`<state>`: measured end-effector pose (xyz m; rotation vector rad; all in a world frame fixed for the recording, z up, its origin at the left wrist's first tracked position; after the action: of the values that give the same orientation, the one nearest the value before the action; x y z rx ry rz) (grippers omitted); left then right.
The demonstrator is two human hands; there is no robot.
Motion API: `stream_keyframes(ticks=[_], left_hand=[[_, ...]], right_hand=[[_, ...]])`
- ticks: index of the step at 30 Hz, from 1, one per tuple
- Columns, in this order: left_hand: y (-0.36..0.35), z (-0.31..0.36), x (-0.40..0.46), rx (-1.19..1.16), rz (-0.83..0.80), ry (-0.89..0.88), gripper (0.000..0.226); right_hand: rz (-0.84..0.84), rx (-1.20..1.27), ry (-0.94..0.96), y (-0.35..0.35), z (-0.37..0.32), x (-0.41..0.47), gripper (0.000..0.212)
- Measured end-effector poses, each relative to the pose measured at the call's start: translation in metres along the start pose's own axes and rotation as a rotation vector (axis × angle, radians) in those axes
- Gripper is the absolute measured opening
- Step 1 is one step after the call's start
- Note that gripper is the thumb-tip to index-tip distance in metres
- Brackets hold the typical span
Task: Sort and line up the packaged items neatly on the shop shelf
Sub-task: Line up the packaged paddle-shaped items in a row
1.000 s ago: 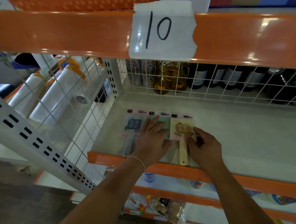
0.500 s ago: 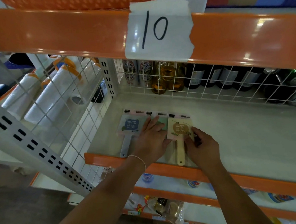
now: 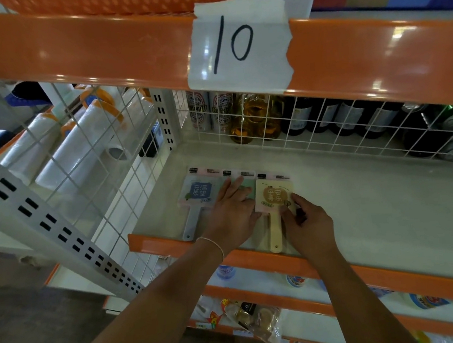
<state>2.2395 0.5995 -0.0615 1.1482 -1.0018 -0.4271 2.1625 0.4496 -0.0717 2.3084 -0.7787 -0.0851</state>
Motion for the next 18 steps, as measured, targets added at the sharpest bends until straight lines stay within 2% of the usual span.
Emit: stream_keyframes(ticks=[6,9,11,15,18], left_hand=[[0.000,0.001,0.000,-0.035,-0.024,-0.018,0.024],[0.003,-0.005,-0.005,-0.098,-0.033,0.001,0.040],[0.012,-0.021,-0.013,-0.146,-0.020,0.103,0.049],[0.028,-0.071,-0.036,-0.144,-0.062,0.366,0.046],[0.033,-0.094,-0.049,-0.184,-0.121,0.487,0.051]], right_hand=[[0.003,0.046,-0.011,0.004,-0.004,-0.003,0.022],[-0.011,0.061,-0.074,0.002,0.003,-0.002,0.025],[-0.025,0.065,-0.105,0.001,0.007,-0.001,0.028],[-0.039,0.082,-0.114,0.001,0.003,-0.001,0.020],[-0.042,0.068,-0.106,0.001,0.000,-0.001,0.019]])
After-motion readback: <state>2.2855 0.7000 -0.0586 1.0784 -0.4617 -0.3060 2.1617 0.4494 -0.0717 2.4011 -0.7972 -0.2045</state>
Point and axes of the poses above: each hand's wrist, its own x-axis towards the middle knuckle, its own y-axis out of the back of the hand, z = x × y, the point moved 8 cm from there along x, towards the middle knuckle, and after that the axes turned 9 degrees about -y, right-handed, at the moved point
